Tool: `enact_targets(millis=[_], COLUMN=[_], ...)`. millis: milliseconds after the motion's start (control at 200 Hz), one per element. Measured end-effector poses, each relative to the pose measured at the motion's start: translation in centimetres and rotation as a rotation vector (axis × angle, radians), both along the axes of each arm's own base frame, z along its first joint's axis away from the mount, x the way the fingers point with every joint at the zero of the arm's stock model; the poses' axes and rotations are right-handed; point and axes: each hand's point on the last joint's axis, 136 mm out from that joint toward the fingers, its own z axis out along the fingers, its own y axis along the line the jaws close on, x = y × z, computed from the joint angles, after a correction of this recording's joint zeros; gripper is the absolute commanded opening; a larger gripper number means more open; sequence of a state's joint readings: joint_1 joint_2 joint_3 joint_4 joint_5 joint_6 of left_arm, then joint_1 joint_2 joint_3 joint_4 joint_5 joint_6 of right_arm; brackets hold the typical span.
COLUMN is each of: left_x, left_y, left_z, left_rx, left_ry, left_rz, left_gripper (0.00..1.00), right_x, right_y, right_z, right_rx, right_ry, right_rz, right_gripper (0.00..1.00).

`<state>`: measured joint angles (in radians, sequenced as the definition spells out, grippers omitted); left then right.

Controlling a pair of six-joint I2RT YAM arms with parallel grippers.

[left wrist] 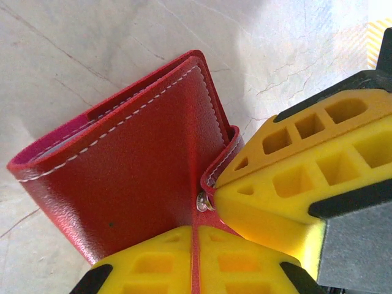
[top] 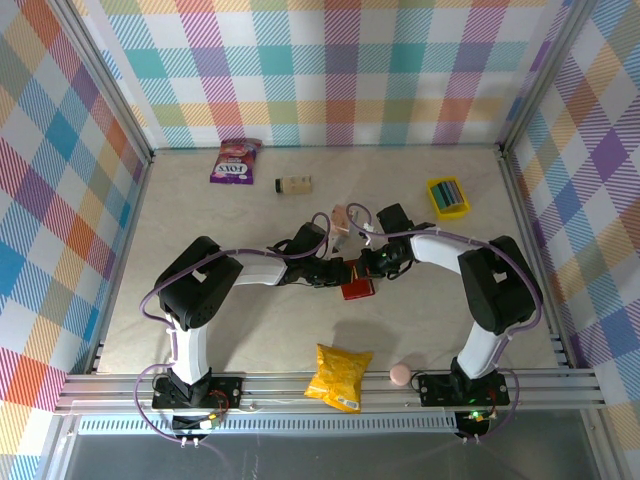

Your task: Put the credit cards into the card holder

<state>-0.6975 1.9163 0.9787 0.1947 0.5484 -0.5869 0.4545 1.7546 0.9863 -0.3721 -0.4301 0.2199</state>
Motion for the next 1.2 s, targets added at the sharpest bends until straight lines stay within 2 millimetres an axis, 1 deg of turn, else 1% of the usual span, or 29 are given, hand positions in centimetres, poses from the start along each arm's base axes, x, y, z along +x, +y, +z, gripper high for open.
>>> enact_targets(millis=[765, 1200], left_x=[0.07, 0.10], left_y=[0.19, 0.24], left_z=[-0.06, -0.08], left_rx=[-0.001, -0.008], left_ry=[0.004, -0.003], left_rz=[0.003, 0.004], left_gripper=[0.11, 0.11], right_x=[0.13, 0.12], right_y=[0.28, 0.31], right_z=[-0.27, -0.33], right_rx=[-0.005, -0.053], right_ry=[0.043, 0.018], right_rz=[0.002, 0.008], right_gripper=[0.00, 0.00])
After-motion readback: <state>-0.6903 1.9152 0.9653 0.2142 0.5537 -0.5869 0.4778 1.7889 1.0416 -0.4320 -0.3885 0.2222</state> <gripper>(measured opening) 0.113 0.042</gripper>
